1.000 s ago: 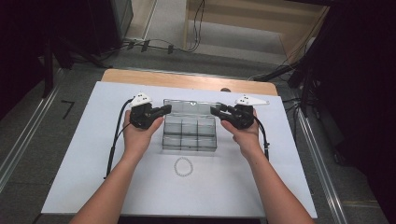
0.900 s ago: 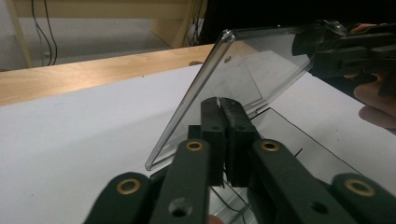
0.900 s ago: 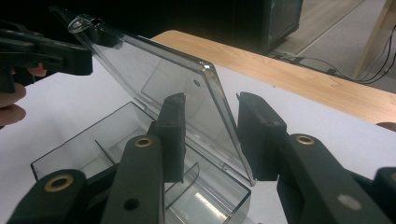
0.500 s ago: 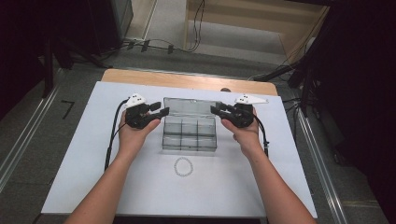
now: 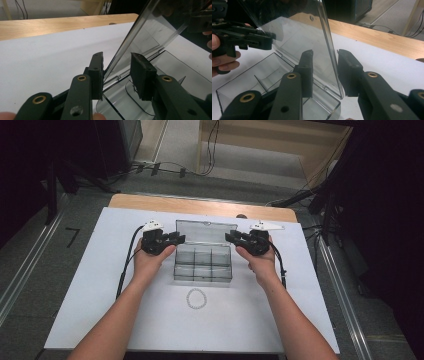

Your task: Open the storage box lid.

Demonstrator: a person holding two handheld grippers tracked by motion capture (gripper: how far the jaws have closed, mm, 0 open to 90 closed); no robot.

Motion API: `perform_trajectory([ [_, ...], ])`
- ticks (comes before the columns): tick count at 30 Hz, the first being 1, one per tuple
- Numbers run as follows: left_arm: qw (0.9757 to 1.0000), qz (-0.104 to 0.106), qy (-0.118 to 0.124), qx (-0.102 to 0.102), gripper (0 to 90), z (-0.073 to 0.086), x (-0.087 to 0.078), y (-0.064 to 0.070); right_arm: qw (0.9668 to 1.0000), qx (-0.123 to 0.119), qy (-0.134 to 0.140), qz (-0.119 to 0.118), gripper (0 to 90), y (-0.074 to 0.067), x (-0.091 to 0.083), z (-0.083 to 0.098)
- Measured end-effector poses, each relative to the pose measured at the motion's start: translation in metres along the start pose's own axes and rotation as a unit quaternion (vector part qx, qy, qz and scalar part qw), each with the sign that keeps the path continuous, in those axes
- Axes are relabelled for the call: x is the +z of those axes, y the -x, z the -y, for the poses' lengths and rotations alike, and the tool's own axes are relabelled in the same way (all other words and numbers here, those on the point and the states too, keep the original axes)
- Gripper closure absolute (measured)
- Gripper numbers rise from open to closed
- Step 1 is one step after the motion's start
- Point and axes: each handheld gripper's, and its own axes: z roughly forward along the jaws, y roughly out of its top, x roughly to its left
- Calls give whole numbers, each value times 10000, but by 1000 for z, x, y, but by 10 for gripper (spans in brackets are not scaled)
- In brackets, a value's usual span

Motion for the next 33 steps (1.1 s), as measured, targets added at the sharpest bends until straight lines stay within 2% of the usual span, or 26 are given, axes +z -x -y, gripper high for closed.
perform_trajectory([
  [4,9999,69,19,-96,653,1,0,-3,9999,112,-43,2,645,3,6,4],
  [16,9995,84,15,-317,708,0,4,-9,9987,495,-100,-13,672,14,18,13],
  [25,9985,-23,-26,-544,758,-1,10,-14,9975,570,-398,104,681,17,31,21],
  [28,9980,5,-20,-633,760,0,12,-16,9965,748,-372,63,682,20,33,22],
  [33,9968,69,-49,-789,759,2,15,-19,9952,904,-370,0,671,23,36,23],
])
